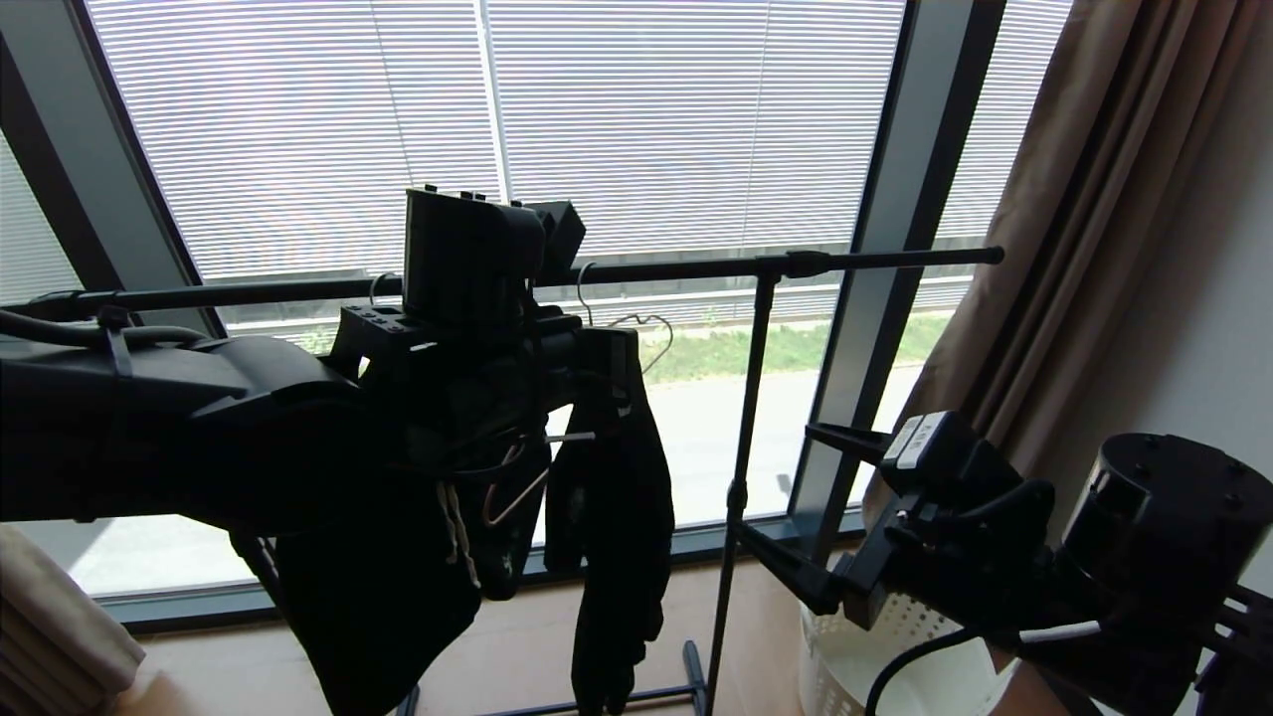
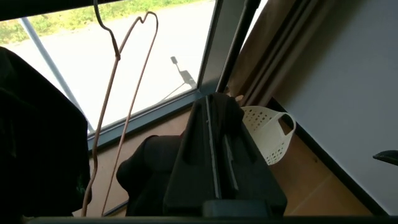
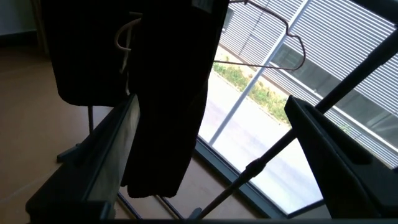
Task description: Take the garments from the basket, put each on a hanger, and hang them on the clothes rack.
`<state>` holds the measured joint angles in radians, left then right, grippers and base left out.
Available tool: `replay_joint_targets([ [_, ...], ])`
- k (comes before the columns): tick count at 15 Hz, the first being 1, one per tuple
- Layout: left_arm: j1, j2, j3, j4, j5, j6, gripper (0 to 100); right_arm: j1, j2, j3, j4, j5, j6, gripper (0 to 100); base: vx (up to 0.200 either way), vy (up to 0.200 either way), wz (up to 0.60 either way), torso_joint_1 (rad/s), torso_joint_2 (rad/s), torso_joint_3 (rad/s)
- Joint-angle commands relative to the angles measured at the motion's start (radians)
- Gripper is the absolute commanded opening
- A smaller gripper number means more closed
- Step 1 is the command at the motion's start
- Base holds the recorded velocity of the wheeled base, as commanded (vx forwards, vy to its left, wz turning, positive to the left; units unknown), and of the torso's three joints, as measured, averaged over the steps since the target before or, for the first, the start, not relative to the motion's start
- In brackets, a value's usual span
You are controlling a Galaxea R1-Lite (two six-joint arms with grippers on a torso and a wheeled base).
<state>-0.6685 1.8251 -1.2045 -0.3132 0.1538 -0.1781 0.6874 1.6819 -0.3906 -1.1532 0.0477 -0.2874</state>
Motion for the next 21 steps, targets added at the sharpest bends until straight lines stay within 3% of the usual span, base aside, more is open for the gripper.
replay_joint_targets([
  [1,-0.034,-0.030,0.065,-0.007,-0.003,0.000,0,0.106,0.025,-0.040,0.001,-0.169,0.016,100,0.000,0.000,0.00,0.000,0.00,0.000],
  [2,-0.043,-0.043,0.091,-0.026,-0.005,0.003,0,0.115,0.058,-0.065,-0.005,-0.236,0.022,100,0.000,0.000,0.00,0.000,0.00,0.000],
  [4,-0.056,-0.056,0.129,-0.053,-0.007,0.005,0,0.115,0.114,-0.111,-0.006,-0.288,0.070,100,0.000,0.000,0.00,0.000,0.00,0.000],
  [7,-0.077,-0.076,0.164,-0.060,-0.008,0.005,0,0.115,0.160,-0.143,-0.008,-0.319,0.102,100,0.000,0.000,0.00,0.000,0.00,0.000],
  [17,-0.143,-0.099,0.223,-0.073,-0.034,0.002,0,0.109,0.245,-0.189,-0.008,-0.370,0.136,100,0.000,0.000,0.00,0.000,0.00,0.000],
  [21,-0.143,-0.113,0.227,-0.073,-0.033,0.002,0,0.041,0.269,-0.203,-0.010,-0.371,0.136,100,0.000,0.000,0.00,0.000,0.00,0.000],
])
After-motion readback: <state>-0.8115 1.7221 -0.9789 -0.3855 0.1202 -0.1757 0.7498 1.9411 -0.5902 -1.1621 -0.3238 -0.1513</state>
